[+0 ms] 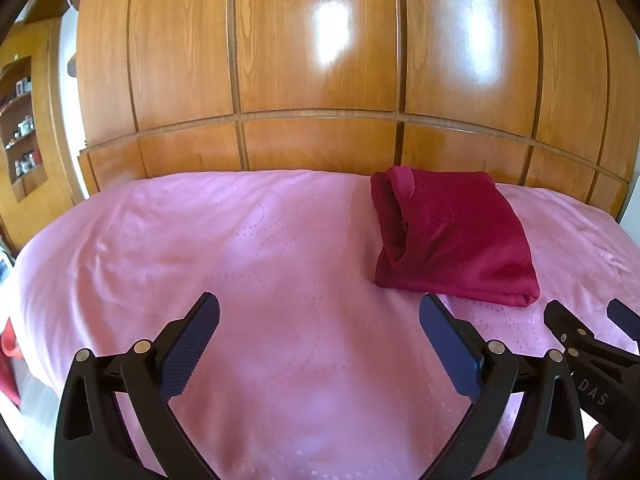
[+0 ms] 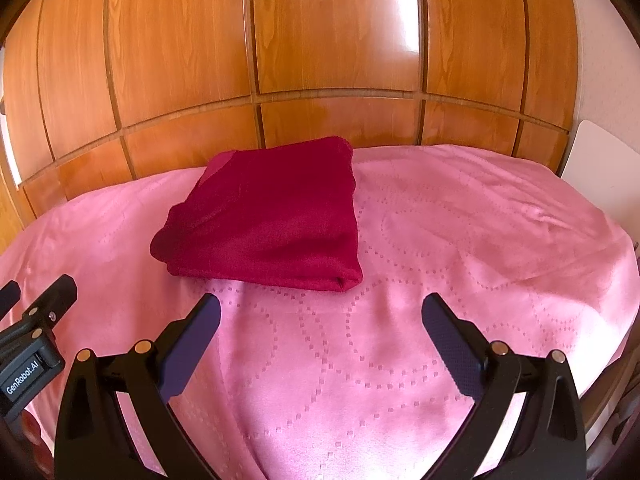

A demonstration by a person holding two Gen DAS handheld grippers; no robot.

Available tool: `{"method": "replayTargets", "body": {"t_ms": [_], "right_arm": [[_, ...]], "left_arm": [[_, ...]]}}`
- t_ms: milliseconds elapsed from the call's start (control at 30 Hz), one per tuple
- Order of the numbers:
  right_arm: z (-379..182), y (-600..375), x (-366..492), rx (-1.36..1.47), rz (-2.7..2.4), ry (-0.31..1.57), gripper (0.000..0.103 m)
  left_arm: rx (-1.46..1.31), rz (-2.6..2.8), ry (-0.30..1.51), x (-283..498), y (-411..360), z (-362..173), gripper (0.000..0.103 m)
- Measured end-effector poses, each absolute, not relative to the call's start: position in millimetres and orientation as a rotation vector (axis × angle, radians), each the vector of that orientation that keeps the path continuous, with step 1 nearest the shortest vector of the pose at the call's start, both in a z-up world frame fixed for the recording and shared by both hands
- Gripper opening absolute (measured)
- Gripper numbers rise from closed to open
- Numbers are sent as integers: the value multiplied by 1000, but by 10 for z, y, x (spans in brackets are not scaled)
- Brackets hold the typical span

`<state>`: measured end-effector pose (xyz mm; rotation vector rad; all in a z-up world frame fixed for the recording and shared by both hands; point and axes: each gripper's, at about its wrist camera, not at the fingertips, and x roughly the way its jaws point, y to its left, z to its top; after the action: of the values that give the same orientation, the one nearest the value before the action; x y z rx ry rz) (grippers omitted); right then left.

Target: Fold small clothes

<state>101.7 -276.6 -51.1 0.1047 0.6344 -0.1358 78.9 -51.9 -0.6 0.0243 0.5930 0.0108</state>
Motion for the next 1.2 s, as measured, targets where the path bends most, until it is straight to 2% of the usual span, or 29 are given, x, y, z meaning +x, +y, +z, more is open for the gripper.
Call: {"method": "replayTargets", "body": {"t_ms": [1200], "right_arm": [[-598,-2730,977,113,-133,650,101]], "left_arm": [[36,2,566,730,-568,25,99]]}}
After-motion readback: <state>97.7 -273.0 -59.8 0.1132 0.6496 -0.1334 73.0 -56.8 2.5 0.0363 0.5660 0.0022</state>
